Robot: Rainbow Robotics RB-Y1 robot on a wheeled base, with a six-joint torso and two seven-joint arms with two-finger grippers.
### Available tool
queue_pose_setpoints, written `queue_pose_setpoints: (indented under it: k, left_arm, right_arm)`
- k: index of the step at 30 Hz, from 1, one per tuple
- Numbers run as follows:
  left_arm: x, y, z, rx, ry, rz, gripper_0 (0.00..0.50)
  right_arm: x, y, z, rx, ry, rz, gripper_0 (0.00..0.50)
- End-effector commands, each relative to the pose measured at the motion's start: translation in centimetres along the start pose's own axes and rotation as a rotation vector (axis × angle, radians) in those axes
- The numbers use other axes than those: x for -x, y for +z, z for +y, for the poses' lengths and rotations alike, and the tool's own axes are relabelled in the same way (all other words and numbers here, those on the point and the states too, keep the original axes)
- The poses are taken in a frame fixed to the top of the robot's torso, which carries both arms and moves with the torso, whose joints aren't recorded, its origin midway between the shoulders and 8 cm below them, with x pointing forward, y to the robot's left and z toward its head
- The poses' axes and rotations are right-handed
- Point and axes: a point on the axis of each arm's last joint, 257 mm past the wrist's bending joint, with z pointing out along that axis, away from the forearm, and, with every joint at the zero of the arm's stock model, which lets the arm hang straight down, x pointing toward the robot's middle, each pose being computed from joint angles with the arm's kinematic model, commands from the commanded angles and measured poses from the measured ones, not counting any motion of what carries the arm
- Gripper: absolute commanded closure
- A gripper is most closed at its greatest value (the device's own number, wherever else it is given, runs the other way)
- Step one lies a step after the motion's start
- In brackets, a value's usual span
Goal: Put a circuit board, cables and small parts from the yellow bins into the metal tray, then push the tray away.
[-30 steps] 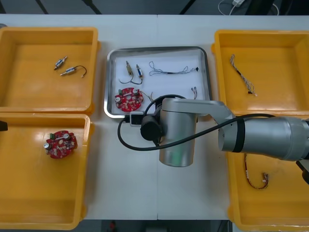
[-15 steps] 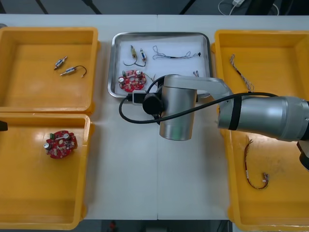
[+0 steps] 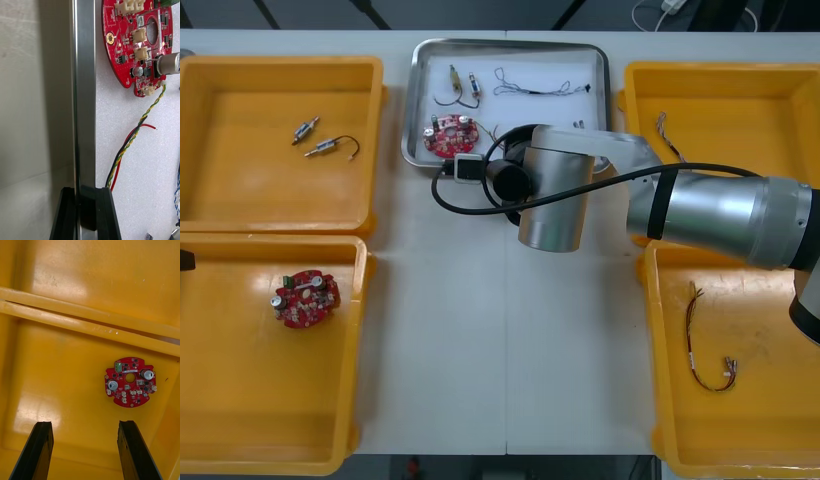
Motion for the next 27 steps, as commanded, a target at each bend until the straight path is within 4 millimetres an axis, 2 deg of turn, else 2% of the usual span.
queue_pose_setpoints:
  k: [1,7,13,15,17,18,20,21,22,27]
  left_arm:
    - [-0.4,-0.5,0.1,-0.002,0.065,-0.007,0.0]
    - [-0.4,-0.5,0.1,-0.002,0.065,-0.007,0.0]
    - [-0.4,-0.5,0.1,-0.002,0.065,-0.007,0.0]
    - [-0.4,-0.5,0.1,-0.002,0.065,-0.007,0.0]
    - [-0.4,-0.5,0.1,-0.002,0.065,-0.007,0.0]
    - [-0.4,-0.5,0.1,-0.002,0.065,-0.007,0.0]
    - [-0.4,-0.5,0.1,-0.002,0.065,-0.007,0.0]
    - [-0.4,-0.5,0.1,-0.002,0.065,-0.007,0.0]
    - [-0.4,-0.5,0.1,-0.002,0.065,-0.007,0.0]
    - [-0.4,-0.5,0.1,-0.002,0.065,-0.007,0.0]
  right_arm:
    - [3.3,-0.2,-2.3,-0.039,-0.048,-0.077,0.5]
    - [4.4,-0.1,-3.1,-0.054,-0.044,-0.134,0.5]
    - [4.7,-0.1,-3.1,-0.055,-0.042,-0.146,0.5]
    - [4.7,-0.1,-3.1,-0.055,-0.042,-0.144,0.448]
    - [4.5,-0.1,-3.2,-0.057,-0.05,-0.137,0.265]
    - [4.3,0.0,-3.2,-0.057,-0.05,-0.133,0.22]
    - [4.1,-0.2,-3.4,-0.056,-0.043,-0.114,0.055]
    - [3.9,-0.2,-3.5,-0.057,-0.042,-0.109,0.018]
    - [3.9,-0.4,-3.6,-0.057,-0.039,-0.1,0.0]
    - [3.8,-0.5,-3.6,-0.054,-0.035,-0.094,0.0]
